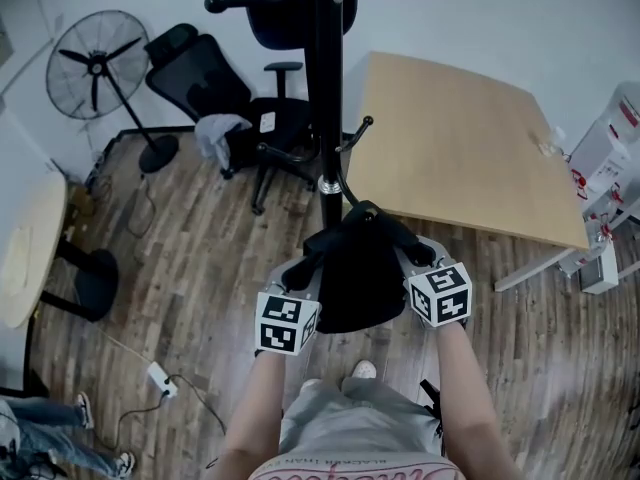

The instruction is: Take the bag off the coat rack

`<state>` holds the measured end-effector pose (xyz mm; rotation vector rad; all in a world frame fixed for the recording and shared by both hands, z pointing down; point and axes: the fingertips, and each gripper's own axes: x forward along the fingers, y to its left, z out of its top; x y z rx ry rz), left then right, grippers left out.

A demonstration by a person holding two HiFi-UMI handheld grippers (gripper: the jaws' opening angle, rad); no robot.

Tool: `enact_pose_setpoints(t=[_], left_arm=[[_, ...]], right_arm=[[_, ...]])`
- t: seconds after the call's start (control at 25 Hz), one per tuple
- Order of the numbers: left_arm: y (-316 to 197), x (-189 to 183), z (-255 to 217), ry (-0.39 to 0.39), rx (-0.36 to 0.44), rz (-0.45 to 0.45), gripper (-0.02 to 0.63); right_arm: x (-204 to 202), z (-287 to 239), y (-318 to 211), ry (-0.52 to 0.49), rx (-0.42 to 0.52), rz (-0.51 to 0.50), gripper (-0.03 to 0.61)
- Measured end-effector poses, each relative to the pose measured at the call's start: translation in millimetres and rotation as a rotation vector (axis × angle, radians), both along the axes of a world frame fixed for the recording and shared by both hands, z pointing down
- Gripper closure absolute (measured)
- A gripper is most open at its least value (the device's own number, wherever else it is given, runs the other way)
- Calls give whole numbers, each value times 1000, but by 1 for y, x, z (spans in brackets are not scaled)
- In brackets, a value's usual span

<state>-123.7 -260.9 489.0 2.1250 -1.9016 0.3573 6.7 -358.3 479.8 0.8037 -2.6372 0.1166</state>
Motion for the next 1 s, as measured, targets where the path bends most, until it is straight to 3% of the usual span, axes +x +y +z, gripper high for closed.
enact_pose_setpoints(t=[0.64, 1.0], left_arm=[[-3, 50, -7, -33, -14, 213, 552], [-25, 91, -26, -61, 21, 348, 552]], right_arm=[[65, -1, 24, -8, -8, 219, 520], [116, -21, 27, -9, 30, 377, 520]])
